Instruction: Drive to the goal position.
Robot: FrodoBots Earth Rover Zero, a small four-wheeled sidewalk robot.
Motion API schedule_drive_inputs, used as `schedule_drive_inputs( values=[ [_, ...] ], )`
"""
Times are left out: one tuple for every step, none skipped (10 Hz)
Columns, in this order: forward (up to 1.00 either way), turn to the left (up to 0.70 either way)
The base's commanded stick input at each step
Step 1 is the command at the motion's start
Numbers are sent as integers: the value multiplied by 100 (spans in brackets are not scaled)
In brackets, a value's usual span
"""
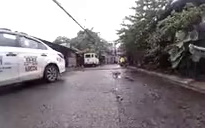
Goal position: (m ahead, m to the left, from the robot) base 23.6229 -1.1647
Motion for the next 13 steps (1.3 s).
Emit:
schedule_drive_inputs(
  values=[
    [100,27],
    [100,27],
    [100,21],
    [100,0],
    [100,0],
    [100,10],
    [100,25],
    [100,4],
    [100,1],
    [100,19],
    [100,0],
    [100,0],
    [100,0]
  ],
)
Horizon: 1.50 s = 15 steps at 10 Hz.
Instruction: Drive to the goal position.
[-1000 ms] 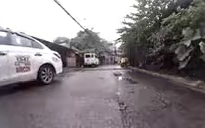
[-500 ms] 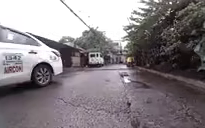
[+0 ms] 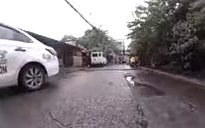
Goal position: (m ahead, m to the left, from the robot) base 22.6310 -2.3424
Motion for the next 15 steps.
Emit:
schedule_drive_inputs(
  values=[
    [100,2],
    [100,23],
    [100,25],
    [100,7],
    [100,0],
    [100,0],
    [100,0],
    [100,0],
    [100,23],
    [100,27],
    [100,3],
    [100,0],
    [100,0],
    [100,0],
    [100,4]
  ],
)
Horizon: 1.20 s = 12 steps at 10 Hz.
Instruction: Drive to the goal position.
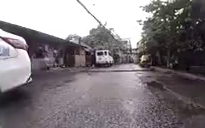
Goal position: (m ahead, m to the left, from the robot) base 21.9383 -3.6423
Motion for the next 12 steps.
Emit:
schedule_drive_inputs(
  values=[
    [100,17],
    [100,10],
    [100,27],
    [100,18],
    [100,0],
    [100,13],
    [100,27],
    [100,27],
    [100,27],
    [100,27],
    [100,27],
    [100,27]
  ],
)
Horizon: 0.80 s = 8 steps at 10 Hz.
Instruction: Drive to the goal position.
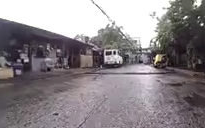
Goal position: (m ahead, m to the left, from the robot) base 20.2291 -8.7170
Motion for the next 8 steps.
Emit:
schedule_drive_inputs(
  values=[
    [100,26],
    [100,9],
    [100,27],
    [100,27],
    [100,27],
    [100,27],
    [100,27],
    [100,27]
  ],
)
